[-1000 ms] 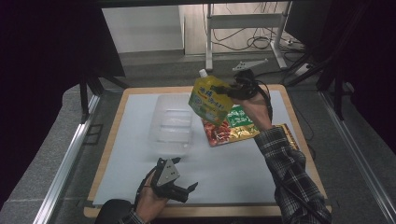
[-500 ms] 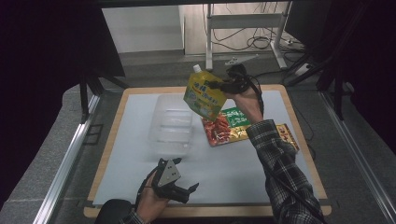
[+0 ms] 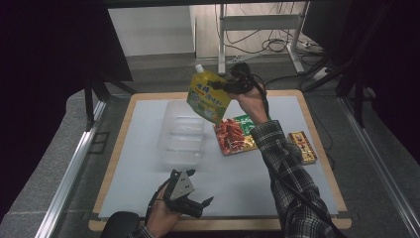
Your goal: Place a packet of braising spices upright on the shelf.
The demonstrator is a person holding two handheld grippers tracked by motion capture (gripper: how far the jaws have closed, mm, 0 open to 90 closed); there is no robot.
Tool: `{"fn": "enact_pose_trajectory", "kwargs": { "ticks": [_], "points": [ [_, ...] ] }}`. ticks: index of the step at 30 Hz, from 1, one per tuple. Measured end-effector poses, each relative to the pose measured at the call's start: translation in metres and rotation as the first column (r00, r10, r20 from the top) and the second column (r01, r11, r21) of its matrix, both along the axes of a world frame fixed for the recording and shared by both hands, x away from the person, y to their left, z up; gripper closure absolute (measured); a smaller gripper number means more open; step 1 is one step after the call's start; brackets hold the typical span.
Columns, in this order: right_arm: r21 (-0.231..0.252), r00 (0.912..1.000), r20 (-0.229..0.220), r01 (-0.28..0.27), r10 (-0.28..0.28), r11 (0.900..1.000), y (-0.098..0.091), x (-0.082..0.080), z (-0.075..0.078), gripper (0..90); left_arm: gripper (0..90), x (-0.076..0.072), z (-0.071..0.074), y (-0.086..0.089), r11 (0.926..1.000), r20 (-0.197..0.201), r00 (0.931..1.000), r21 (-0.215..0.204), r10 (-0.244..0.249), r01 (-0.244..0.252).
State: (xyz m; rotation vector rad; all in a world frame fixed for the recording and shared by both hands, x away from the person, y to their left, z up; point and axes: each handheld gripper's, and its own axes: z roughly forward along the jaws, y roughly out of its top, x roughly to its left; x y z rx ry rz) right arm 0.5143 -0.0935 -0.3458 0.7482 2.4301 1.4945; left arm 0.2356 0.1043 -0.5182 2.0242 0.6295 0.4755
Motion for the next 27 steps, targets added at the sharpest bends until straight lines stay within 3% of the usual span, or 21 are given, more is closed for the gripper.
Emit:
{"fn": "enact_pose_trajectory", "kwargs": {
  "ticks": [11,27],
  "points": [
    [0.012,0.9999,-0.001,-0.012,0.012,0.9999,0.021,0.008,-0.002,88.7,0.0,0.0,0.001,0.001,1.0,0.004,1.0,-0.009,0.0,0.0],
    [-0.031,0.9994,0.013,-0.031,0.032,0.999,0.061,0.019,-0.008,88.7,0.0,0.0,0.001,0.001,0.9999,0.003,1.0,-0.014,-0.005,0.005]
  ]
}}
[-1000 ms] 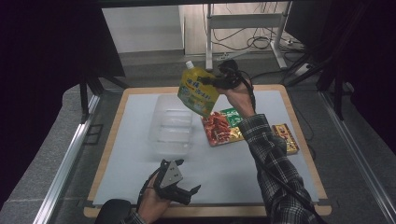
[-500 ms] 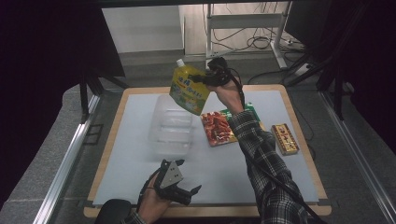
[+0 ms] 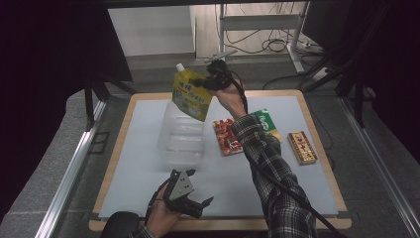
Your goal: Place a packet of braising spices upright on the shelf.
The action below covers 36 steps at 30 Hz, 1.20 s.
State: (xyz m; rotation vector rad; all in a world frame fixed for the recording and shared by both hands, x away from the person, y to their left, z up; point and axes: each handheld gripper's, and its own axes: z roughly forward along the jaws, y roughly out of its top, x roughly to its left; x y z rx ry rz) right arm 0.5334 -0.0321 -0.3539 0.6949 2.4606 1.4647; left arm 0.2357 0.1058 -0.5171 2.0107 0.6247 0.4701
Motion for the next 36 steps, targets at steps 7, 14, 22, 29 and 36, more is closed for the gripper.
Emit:
{"fn": "enact_pose_trajectory", "kwargs": {
  "ticks": [7,14,22,29,36],
  "points": [
    [-0.033,0.9999,-0.014,-0.008,0.008,0.9994,0.012,0.004,-0.008,88.7,0.0,0.0,0.0,0.0,1.0,0.0,1.0,-0.002,-0.002,0.002],
    [-0.054,0.9995,-0.033,-0.004,0.002,0.9985,0.017,0.008,-0.021,88.7,0.0,0.0,0.0,0.0,1.0,-0.001,1.0,0.0,-0.003,0.003],
    [-0.079,0.9992,-0.039,-0.009,0.006,0.9968,0.028,0.009,-0.034,88.6,0.0,0.0,0.0,-0.001,1.0,-0.002,1.0,0.003,-0.008,0.008],
    [-0.083,0.9988,-0.048,-0.002,-0.002,0.9966,0.033,0.01,-0.045,88.7,0.0,0.0,-0.001,-0.002,0.9999,-0.002,0.9999,0.003,-0.011,0.011],
    [-0.055,0.9978,-0.066,0.007,-0.011,0.9984,0.037,0.012,-0.05,88.6,0.0,0.0,-0.001,-0.003,0.9998,-0.002,0.9998,0.01,-0.018,0.018]
  ]
}}
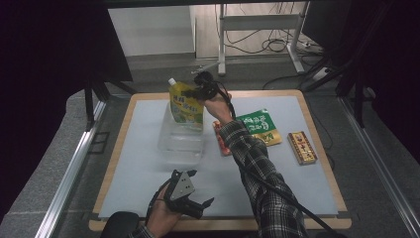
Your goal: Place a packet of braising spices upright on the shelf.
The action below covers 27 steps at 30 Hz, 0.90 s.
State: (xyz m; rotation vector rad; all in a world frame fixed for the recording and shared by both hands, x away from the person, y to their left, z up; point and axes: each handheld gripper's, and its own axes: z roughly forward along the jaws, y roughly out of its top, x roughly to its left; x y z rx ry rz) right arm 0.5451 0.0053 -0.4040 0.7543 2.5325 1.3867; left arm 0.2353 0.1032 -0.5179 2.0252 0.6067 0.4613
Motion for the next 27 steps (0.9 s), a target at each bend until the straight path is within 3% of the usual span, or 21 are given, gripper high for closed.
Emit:
{"fn": "enact_pose_trajectory", "kwargs": {
  "ticks": [5,15,18,23,27],
  "points": [
    [-0.008,1.0,-0.007,0.002,-0.002,1.0,-0.001,0.0,0.001,84.1,0.0,0.0,0.0,0.0,1.0,0.004,1.0,-0.005,0.004,-0.004],
    [-0.035,0.9983,0.05,0.031,-0.029,0.9989,-0.007,-0.006,0.007,50.5,0.0,0.0,-0.001,0.0,1.0,0.0,1.0,0.002,0.004,-0.004],
    [-0.032,0.9987,0.04,0.032,-0.031,0.999,-0.011,-0.006,0.008,41.4,0.0,0.0,-0.001,-0.001,1.0,0.0,1.0,0.003,0.003,-0.003],
    [-0.034,0.9987,0.043,0.027,-0.026,0.9991,-0.017,-0.006,0.008,33.0,0.0,0.0,-0.001,-0.001,0.9999,-0.002,1.0,0.013,-0.001,0.001],
    [-0.077,0.998,0.052,0.04,-0.036,0.9963,-0.021,-0.009,0.007,23.1,0.0,0.0,-0.001,-0.001,0.9999,-0.003,1.0,0.016,-0.002,0.002]
  ]
}}
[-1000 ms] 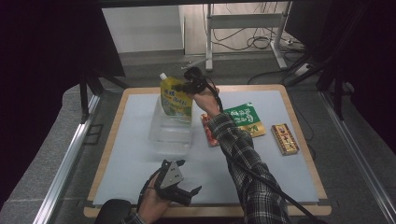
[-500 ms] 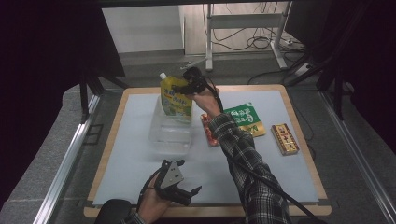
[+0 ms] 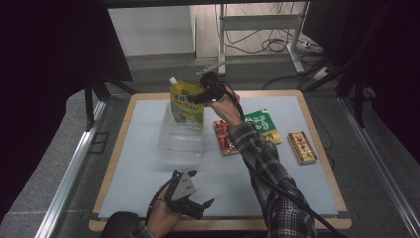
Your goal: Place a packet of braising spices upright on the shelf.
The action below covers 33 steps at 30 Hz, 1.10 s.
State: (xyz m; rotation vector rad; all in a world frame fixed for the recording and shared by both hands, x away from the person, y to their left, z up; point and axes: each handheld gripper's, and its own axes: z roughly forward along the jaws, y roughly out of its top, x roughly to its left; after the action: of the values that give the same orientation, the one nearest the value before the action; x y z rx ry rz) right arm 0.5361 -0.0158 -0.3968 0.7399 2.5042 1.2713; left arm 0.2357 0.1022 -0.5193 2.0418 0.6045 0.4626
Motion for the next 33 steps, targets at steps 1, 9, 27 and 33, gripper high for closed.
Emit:
{"fn": "enact_pose_trajectory", "kwargs": {
  "ticks": [1,9,27,33],
  "points": [
    [0.001,1.0,0.001,-0.005,0.005,1.0,-0.001,-0.001,0.0,21.6,0.0,0.0,0.0,0.0,1.0,-0.001,1.0,0.0,0.0,0.0],
    [0.043,0.9989,-0.007,-0.047,0.047,0.998,-0.01,-0.007,0.002,12.6,0.0,0.0,-0.001,-0.001,1.0,-0.002,1.0,0.004,-0.002,0.002],
    [0.05,0.9963,0.007,-0.086,0.085,0.9951,-0.035,-0.029,0.002,2.3,0.0,0.001,-0.002,-0.002,1.0,-0.007,1.0,0.007,-0.005,0.005],
    [0.027,0.9966,0.013,-0.081,0.081,0.9964,-0.044,-0.036,0.0,1.8,0.0,0.001,-0.003,-0.002,1.0,-0.01,0.9999,0.009,-0.003,0.003]
  ]
}}
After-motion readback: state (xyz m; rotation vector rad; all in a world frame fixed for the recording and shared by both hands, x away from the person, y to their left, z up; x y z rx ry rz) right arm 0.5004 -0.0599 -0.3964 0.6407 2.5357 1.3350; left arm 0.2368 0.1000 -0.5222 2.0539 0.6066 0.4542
